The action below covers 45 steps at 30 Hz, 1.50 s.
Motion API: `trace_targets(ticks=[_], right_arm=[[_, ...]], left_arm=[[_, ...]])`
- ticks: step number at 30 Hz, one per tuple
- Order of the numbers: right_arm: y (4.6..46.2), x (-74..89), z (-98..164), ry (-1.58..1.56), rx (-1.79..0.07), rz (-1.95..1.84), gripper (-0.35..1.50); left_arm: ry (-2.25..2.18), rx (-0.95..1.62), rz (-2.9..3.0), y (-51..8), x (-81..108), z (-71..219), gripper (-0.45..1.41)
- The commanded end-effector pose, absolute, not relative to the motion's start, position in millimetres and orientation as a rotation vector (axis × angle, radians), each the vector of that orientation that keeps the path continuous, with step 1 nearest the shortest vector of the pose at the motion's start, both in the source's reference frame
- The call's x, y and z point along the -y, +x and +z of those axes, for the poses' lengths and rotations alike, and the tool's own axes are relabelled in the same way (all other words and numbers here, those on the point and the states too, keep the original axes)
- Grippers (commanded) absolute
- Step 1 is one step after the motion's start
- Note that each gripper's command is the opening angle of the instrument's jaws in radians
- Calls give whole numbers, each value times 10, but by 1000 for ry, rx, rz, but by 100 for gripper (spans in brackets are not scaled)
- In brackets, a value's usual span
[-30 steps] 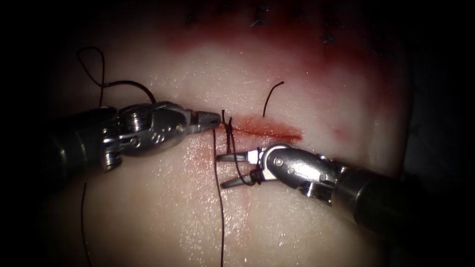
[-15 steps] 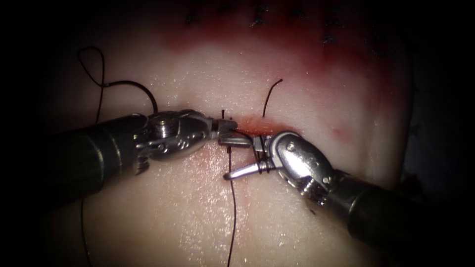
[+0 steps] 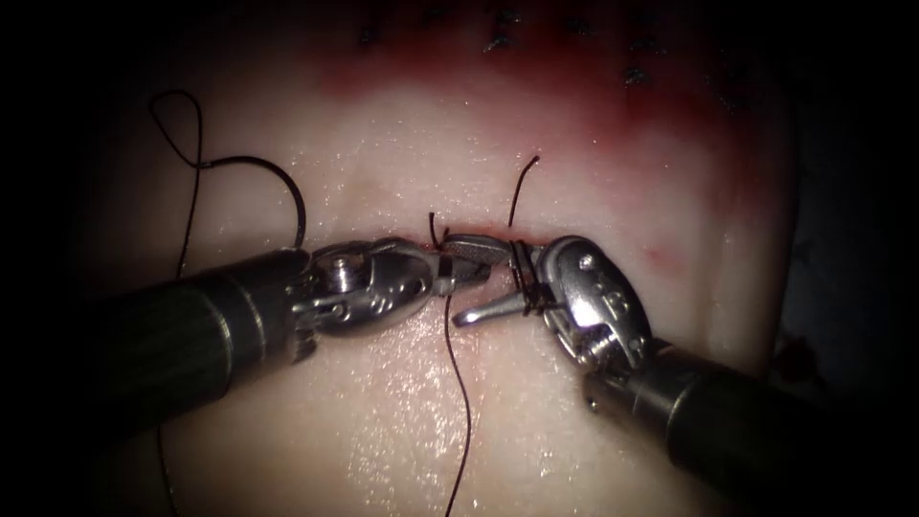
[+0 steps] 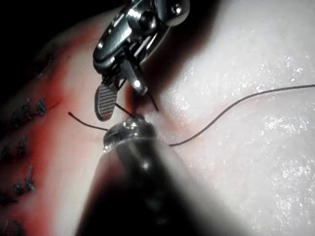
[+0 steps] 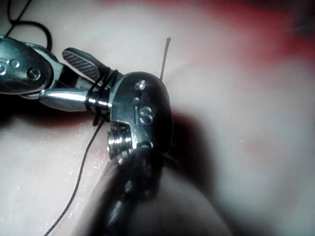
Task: Wound Closure
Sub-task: Create two wraps around right end-effector, counter-clockwise, with left needle holder, then grab suture tail with right grips
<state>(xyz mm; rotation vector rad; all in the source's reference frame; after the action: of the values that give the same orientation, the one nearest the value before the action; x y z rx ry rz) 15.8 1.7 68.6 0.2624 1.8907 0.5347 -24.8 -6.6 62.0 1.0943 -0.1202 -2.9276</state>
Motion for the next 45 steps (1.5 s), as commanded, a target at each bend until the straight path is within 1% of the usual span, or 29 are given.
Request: trace_targets(ticks=[1, 4, 5, 8, 11, 16, 19, 20, 23, 30, 35, 36, 41, 45], right_arm=[[151, -27, 690, 231, -1881, 589, 76], [143, -33, 694, 174, -1855, 659, 69], [140, -36, 697, 141, -1831, 681, 61], [138, -37, 702, 116, -1786, 749, 59], [135, -37, 710, 135, -1759, 810, 53], [135, -33, 721, 101, -1707, 884, 51], [134, -30, 725, 70, -1653, 907, 56], [132, -28, 727, 36, -1608, 928, 66], [130, -24, 728, -2, -1567, 977, 79], [121, -16, 731, -63, -1497, 1034, 79], [110, -24, 743, -82, -1428, 1124, 79], [110, -28, 747, -85, -1412, 1151, 83], [117, -34, 757, -63, -1368, 1158, 88], [132, -42, 764, -60, -1377, 1168, 90]], left_arm=[[1100, 126, -2930, -254, 63, 624, -35], [1111, 137, -2936, -257, 71, 626, -35], [1114, 139, -2939, -259, 76, 627, -35], [1115, 145, -2941, -261, 84, 628, -35], [1122, 148, -2946, -264, 91, 632, -35], [1126, 150, -2976, -271, 99, 635, -35], [1120, 157, -2987, -275, 105, 635, -35], [1122, 154, -3008, -278, 109, 633, -35], [1115, 157, -3025, -285, 113, 630, -35], [1104, 167, -3046, -303, 106, 633, -35], [1109, 164, -3061, -304, 94, 644, -35], [1114, 159, -3065, -302, 90, 646, -35], [1118, 154, -3069, -299, 83, 652, -35], [1124, 145, -3075, -296, 75, 655, -35]])
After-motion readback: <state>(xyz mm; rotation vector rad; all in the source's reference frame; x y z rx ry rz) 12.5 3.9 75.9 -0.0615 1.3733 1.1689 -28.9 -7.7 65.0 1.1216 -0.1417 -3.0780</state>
